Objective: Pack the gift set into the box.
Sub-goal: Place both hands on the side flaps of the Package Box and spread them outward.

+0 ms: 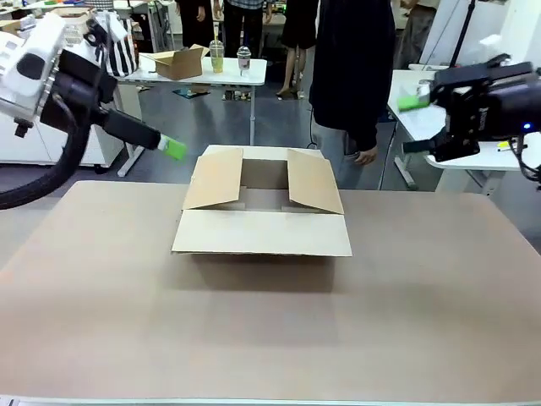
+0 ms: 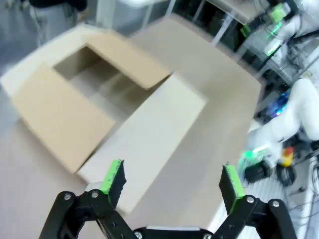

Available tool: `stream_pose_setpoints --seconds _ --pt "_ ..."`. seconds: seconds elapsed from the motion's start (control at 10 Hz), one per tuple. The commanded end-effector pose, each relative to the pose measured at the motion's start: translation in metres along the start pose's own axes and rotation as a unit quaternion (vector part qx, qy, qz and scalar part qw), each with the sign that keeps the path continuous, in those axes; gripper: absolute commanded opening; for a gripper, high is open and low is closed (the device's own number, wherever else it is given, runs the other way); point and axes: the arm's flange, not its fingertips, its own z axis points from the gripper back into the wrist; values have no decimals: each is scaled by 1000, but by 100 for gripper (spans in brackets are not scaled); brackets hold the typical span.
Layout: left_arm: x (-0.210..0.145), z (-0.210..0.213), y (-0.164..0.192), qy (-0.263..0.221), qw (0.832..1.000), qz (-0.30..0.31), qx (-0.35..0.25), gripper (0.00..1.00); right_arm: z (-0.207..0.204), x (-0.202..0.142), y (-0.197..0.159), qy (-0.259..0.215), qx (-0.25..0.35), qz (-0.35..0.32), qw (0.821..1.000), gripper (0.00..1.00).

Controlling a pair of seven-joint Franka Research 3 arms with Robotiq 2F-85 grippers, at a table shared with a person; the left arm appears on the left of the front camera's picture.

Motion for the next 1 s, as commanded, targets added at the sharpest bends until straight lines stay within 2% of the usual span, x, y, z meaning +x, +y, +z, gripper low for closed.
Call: stream_pose_setpoints --seconds 0.0,0.1,0.2,0.5,0.6,0.7,0.8,0.9 --pt "-13 -4 11 -96 987 106 -66 100 -5 -4 -23 -74 192 -79 975 100" --pt "-13 -7 11 -82 988 126 -31 100 -6 -6 -20 -92 154 -5 984 100" --pt "-4 6 8 -47 996 56 -44 100 7 6 -3 -27 74 -32 996 100" --pt "-4 6 8 -47 996 56 -44 100 7 6 -3 -27 74 -32 996 100" --pt "-7 4 7 -49 994 79 -50 100 7 6 -3 -27 74 -32 996 100" --pt "8 2 1 -41 990 117 -67 100 7 6 -3 -27 74 -32 996 100" --pt "26 -6 -1 -18 978 194 -74 100 7 6 -3 -27 74 -32 996 100" --pt "50 -23 -1 29 963 254 -83 100 7 6 -3 -27 74 -32 996 100"
